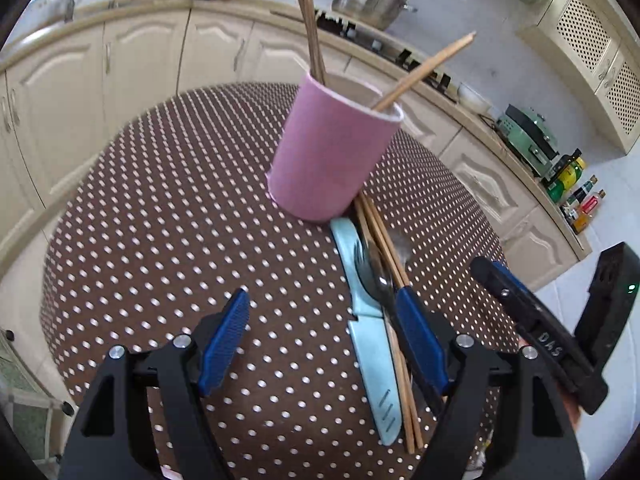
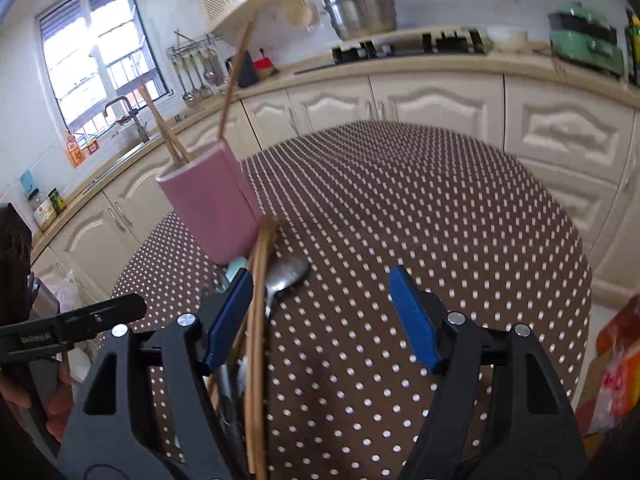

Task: Organize utensils
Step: 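Move the open right tool back down to the utensil pile, then grasp the black fork with the left tool while the right tool grasps a chopstick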

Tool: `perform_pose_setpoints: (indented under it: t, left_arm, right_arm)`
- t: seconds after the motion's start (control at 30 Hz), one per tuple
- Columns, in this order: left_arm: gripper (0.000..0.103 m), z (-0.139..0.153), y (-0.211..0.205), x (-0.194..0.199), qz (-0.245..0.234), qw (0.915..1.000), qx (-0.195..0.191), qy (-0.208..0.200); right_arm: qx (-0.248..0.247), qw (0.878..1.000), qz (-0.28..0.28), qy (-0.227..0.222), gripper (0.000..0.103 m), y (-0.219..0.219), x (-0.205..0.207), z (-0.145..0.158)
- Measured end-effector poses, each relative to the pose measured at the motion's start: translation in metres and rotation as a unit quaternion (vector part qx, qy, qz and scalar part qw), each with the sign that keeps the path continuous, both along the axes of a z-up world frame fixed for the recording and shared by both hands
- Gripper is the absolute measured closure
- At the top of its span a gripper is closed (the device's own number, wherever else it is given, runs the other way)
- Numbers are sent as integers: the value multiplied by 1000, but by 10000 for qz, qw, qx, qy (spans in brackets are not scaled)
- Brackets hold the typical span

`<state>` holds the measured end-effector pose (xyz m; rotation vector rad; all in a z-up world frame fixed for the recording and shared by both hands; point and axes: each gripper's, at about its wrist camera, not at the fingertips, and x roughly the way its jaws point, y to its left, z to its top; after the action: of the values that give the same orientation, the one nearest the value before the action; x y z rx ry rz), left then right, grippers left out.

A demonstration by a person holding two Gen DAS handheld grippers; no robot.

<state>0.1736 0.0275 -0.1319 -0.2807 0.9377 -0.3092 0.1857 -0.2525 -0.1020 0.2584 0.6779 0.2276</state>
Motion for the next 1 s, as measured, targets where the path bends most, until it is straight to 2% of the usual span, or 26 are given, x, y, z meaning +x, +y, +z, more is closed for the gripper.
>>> perform_pose_setpoints:
  t: [0.37, 0.63, 0.73, 0.8, 0.87, 1.0]
  left_arm:
    - [29, -12, -40, 11, -345, 9987, -92, 372]
    - [29, -18, -78, 36, -291, 9971, 308, 634]
    - [56, -25, -81, 44, -216, 9961, 354, 779]
    - [63, -25, -80, 46, -177, 9964, 354, 751]
    - [77, -27, -79, 48, -216, 9963, 262, 793]
    - [82, -28, -68, 47, -143, 9970, 139, 750]
  right_arm:
    - [362, 9990, -24, 248, 33, -10, 4, -20]
    - [753, 9967, -113, 297, 33, -23, 5, -26]
    - [828, 9961, -109, 301, 33, -25, 5, -27]
    - [851, 9959, -94, 302, 33, -26, 4, -28]
    - [863, 9957, -90, 311, 33, -26, 4, -27]
    - [868, 9956, -84, 337, 33, -26, 5, -27]
